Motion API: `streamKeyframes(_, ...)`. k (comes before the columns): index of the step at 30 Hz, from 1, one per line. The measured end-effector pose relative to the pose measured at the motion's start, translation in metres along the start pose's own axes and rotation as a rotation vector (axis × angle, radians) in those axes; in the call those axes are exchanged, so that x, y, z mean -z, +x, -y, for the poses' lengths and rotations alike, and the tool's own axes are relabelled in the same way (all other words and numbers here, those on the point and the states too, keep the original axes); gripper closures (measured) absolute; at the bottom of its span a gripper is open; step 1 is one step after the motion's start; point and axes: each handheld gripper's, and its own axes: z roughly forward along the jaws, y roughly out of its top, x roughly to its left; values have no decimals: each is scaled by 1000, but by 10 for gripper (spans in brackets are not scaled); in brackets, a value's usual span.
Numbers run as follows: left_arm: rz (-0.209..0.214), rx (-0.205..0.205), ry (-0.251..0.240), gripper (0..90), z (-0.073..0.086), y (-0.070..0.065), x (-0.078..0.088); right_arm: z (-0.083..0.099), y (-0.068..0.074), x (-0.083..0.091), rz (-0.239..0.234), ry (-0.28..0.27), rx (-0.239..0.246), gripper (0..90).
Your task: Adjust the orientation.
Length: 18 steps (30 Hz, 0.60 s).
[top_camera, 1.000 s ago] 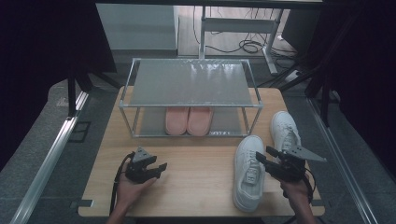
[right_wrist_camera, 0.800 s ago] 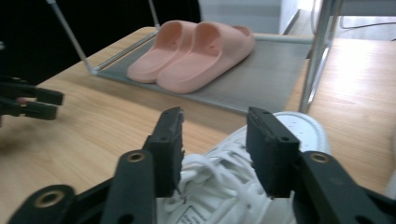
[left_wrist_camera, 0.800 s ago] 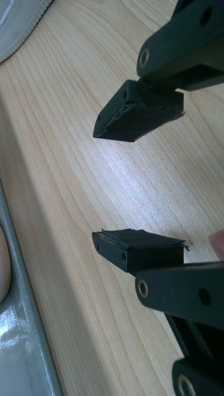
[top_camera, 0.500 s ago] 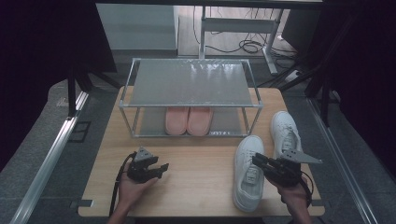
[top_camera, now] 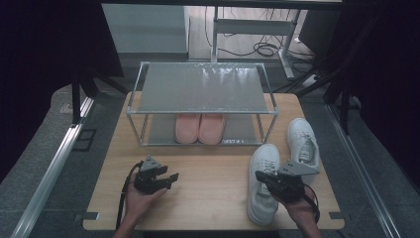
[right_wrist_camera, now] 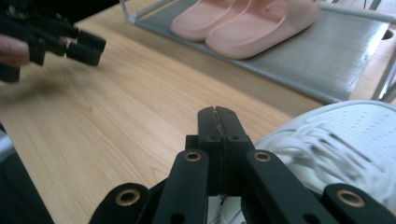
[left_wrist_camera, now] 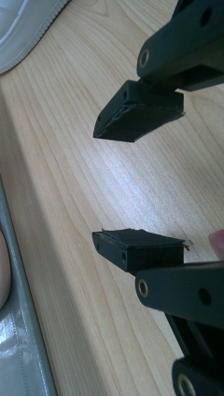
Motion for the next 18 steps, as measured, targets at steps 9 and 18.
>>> streamKeyframes(9, 7, -15, 17, 447, 1, -2, -4, 6, 10, -9, 1, 52, 16, 897)
streamKeyframes(18, 5, -15, 31, 447, 2, -4, -6, 14, 17, -10, 21, 110, 35, 897)
